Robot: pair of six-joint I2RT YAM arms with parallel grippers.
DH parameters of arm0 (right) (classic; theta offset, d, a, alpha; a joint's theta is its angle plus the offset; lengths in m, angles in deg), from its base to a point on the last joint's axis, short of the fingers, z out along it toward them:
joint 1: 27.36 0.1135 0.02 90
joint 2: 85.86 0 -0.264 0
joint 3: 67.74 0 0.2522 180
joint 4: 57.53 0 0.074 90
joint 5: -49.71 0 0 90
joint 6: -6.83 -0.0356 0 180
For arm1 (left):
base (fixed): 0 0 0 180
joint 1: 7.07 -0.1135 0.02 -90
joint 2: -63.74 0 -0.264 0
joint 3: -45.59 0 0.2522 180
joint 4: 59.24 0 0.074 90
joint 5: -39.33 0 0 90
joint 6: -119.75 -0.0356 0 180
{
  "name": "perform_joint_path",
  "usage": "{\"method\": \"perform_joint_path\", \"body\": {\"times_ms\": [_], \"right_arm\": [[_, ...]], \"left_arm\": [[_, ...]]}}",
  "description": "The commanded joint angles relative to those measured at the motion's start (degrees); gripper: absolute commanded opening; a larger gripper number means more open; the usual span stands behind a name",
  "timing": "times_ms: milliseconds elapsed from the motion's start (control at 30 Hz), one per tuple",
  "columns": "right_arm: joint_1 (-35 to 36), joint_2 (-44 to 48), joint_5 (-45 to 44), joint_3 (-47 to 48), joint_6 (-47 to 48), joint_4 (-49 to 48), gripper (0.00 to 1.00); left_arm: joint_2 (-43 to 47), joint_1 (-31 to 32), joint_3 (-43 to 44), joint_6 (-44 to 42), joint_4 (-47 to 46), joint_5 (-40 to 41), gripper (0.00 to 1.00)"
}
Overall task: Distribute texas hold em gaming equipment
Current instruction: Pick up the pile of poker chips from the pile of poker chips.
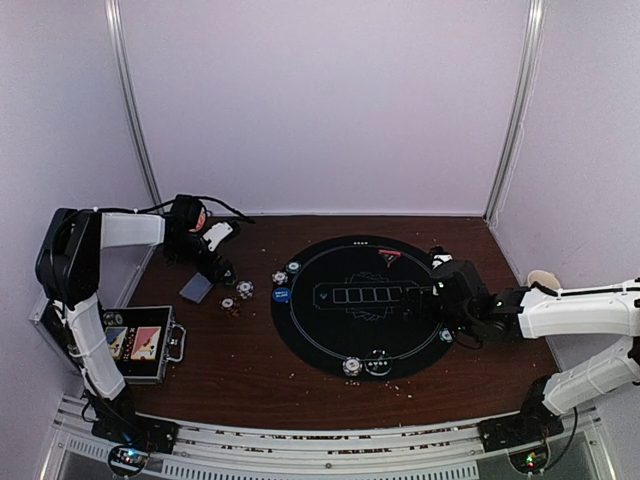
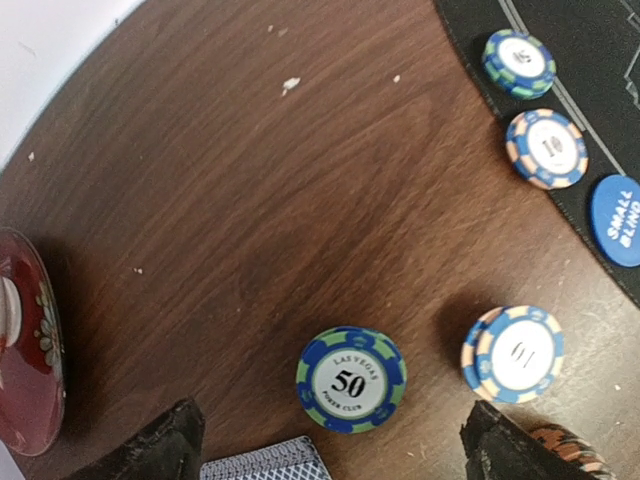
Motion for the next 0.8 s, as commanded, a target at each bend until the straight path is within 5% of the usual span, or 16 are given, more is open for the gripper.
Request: {"method": "perform_joint_path", "body": {"times_ms": [0,767], "right_arm": [[0.57,-0.04,-0.69,1.23,0.68,0.01,1.00],[0.83,0.04,-1.04,1.27,0.78,0.09,1.00]], "left_arm": [[-1.94,-1.10,3.08,1.33,1.55,0.44,0.91],[-6.74,-1.24,5.61,0.88,1.64,-1.83,0.75]]}}
